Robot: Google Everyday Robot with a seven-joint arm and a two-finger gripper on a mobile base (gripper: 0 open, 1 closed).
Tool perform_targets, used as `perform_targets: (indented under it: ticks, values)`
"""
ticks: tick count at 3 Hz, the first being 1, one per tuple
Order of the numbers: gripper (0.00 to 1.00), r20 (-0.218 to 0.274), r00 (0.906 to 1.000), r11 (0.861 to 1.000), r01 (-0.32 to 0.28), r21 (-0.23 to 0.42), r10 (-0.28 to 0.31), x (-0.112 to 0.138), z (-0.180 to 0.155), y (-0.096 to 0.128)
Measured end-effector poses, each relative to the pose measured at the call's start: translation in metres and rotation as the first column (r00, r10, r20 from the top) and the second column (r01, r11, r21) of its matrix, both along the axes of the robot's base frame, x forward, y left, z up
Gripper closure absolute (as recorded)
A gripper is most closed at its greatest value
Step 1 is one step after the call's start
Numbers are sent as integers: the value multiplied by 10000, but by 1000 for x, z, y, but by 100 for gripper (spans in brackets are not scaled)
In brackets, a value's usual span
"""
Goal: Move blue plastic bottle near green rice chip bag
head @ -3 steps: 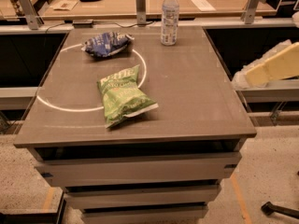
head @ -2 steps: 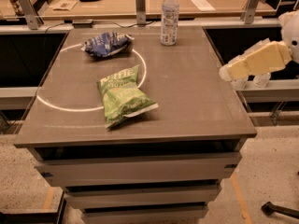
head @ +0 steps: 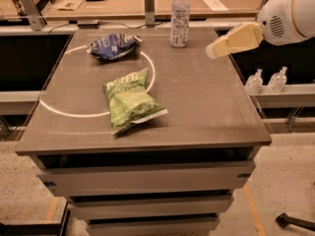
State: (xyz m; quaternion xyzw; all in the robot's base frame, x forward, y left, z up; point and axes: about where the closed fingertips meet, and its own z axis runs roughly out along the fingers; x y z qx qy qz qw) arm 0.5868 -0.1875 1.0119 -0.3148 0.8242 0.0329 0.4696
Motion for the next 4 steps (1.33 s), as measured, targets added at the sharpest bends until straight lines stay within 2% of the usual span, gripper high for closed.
perform_targets:
  ticks: [1, 2, 3, 4]
  values:
    - [0, -291, 9988, 9989, -379, 277, 387, 44, -16, 17]
    - [0, -736, 9956, 9983, -568, 120, 575, 75, -35, 26]
    - [0, -1011, 9948, 9991, -195, -369, 157, 111, -47, 30]
    - [0, -1011, 9947, 9991, -196, -369, 158, 111, -47, 30]
